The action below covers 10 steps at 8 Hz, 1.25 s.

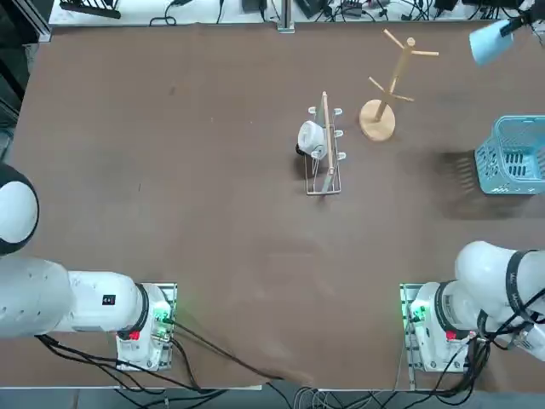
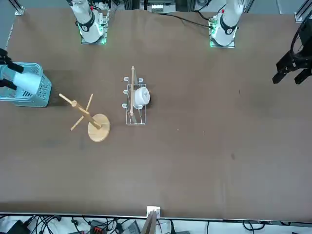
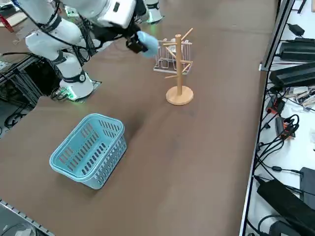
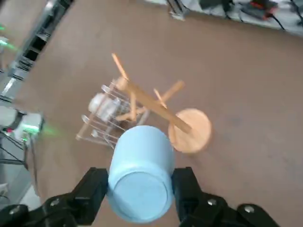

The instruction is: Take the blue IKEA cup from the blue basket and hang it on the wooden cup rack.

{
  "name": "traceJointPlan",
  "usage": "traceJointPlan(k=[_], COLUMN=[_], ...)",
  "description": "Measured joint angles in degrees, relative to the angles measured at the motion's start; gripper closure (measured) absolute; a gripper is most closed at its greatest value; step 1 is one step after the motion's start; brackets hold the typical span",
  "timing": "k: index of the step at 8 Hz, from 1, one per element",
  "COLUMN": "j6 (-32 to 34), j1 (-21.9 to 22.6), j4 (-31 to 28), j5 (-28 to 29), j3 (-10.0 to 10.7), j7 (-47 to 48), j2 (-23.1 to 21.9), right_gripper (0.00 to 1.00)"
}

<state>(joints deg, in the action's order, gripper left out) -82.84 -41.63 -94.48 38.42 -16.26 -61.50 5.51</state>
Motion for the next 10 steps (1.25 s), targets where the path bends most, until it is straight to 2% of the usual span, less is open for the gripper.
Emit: traceJointPlan(k=[2,3,6,10], j6=[-0.1,-0.8,-4.1,-6.9], j1=[0.5,1.4,4.6,6.3], j4=[0.0,0.1,1.8,2.1], j5=[4.0,5.4,6.2,6.1], j3=[-2.2,-2.6,-2.7,-2.7], j7=[-0.2,-0.5,-0.6,-0.6], j2=[2.7,4.2,7.5,9.7], right_gripper=[0.20,0.20,0.20,0.20])
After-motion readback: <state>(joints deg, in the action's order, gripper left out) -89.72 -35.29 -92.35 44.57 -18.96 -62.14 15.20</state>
